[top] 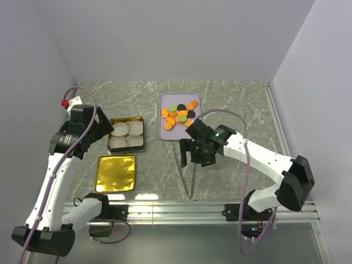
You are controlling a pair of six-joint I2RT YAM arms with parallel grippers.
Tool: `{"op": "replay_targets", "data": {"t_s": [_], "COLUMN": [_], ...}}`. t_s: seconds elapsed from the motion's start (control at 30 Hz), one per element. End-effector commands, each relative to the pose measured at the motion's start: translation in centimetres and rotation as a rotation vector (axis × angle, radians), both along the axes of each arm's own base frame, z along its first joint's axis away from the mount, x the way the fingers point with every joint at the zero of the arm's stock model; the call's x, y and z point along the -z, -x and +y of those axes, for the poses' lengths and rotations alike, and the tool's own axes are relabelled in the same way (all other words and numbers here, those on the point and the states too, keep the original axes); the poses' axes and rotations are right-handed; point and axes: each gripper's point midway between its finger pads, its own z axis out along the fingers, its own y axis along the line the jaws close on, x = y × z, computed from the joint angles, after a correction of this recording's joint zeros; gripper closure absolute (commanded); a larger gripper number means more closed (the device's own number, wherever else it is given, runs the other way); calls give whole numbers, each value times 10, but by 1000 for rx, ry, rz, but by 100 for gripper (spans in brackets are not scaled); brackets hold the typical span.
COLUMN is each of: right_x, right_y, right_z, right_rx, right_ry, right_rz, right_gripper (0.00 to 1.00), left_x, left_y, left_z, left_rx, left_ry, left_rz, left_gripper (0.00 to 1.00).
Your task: Pack the cookies
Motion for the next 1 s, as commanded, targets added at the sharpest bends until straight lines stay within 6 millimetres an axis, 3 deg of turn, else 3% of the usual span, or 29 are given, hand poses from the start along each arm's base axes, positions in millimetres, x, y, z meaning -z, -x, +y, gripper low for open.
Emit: {"op": "replay_targets", "data": {"t_s": [0.0, 0.23, 0.53, 0.83, 0.97], "right_x": [8, 48, 85, 114, 116], "right_y": [12, 25, 36, 20, 6], "right_z": [22, 27, 27, 18, 19], "right_rx": [-48, -54, 5, 114, 135], "right_ry": [-44, 60, 167, 236, 247], "right_rz": [32, 93, 131, 64, 6], "right_gripper": [0, 0, 0, 0, 0], "left_x": [-1, 3, 0, -6, -11], "left_y": [2, 8, 9, 7, 7], "left_z": [-7, -17, -32, -46, -49], "left_rx": [40, 77, 125, 171, 182], "left_ry": [13, 32, 6, 1, 0], "left_rz": [-8, 14, 42, 61, 54], "left_gripper": [0, 1, 1, 1, 1]}}
